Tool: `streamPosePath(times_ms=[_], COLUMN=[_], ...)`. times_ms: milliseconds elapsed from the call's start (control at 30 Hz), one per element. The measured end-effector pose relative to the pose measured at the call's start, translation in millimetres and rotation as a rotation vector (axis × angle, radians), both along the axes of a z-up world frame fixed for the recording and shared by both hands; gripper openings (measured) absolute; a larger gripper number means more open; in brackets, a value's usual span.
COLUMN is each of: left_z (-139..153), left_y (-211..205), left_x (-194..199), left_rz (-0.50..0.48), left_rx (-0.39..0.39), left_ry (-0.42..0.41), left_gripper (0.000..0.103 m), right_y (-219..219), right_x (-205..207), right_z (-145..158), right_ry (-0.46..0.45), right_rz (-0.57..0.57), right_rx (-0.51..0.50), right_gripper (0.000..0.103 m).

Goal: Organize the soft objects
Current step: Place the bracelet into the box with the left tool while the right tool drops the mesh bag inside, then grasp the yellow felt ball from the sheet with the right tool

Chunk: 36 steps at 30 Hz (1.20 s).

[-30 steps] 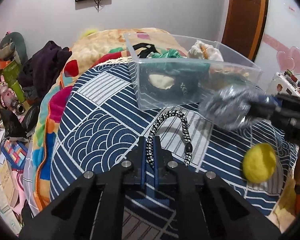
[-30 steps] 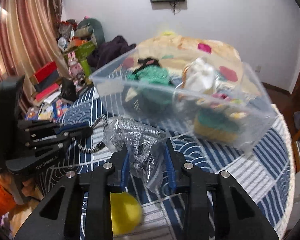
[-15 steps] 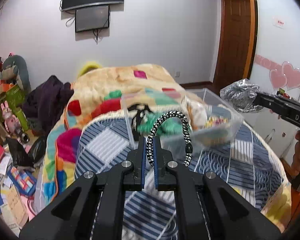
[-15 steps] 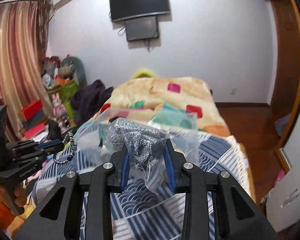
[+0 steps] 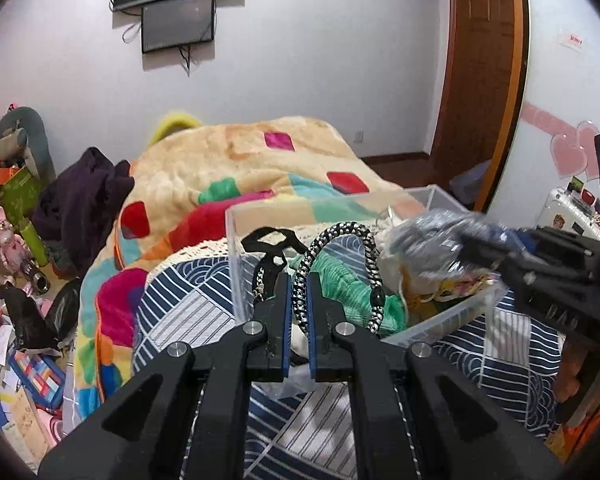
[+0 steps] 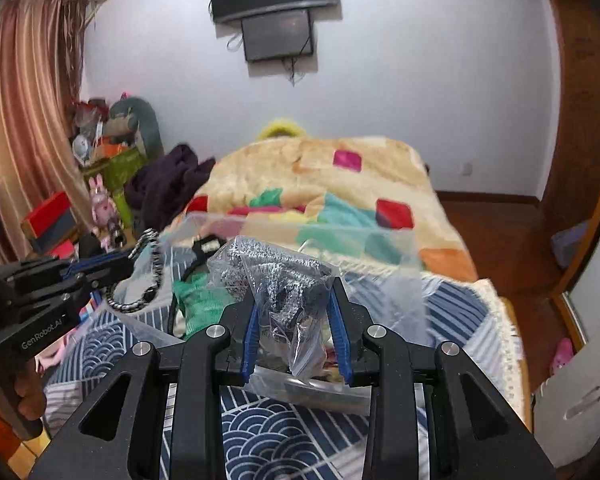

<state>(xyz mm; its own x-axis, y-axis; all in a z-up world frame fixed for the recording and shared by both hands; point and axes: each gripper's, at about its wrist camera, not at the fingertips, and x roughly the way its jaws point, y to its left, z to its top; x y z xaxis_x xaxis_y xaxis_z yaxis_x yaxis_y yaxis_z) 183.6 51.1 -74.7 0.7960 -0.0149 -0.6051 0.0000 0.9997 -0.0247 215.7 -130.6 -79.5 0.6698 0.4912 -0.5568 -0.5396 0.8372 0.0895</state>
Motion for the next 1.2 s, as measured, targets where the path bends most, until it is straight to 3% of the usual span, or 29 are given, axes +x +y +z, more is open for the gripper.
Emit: streamPosePath(times_ms=[167,233,300,400,600,700,867,967,1200], left_z=[-13,-18,-20,-21,-18,-15,-8,-5,-13], left_y=[1,2,1,1,-4,-6,-9,-9,-16], left_x=[13,16,17,16,8,2,-22,-44,-88], left_rz=[0.01,0.017,0.017,0.008,-0.02,-0.027,-0.032,-0.041,-0.06], left_rx=[0.01,0.017,0.014,0.008,0.002,0.012,0.043,0.052,0.065], left_ry=[0.031,0.048,0.055,0.057,0.067,0.071,0.044,0.025,0.023], left_gripper=[0.006,0.006,0.006,0.006,0.006,0.009,0.015,0.031,0.034], right_y=[15,12,7,-3,-20,-23,-23,-22,-11], right_x=[-1,-4,-5,-8,-31,-45,-70,-81,-96], right_z=[-20,-22,-21,-14,6,16,20,10,-30], right_ry=[0.031,0.035,0.04,0.021,-0.039,-0.07,-0.102,-0.079,0.046], right_rz=[0.02,0.023,0.028,0.009,0.013,0.026,0.059,0.083,0.159], right_rx=[-0.065,-0.074,-0.064,-0.038,-0.016,-0.007,-0.02,-0.024,-0.049], right_gripper=[0.031,0.036,0.053,0.067,0.069,0.075,0.076,0.076,0.076])
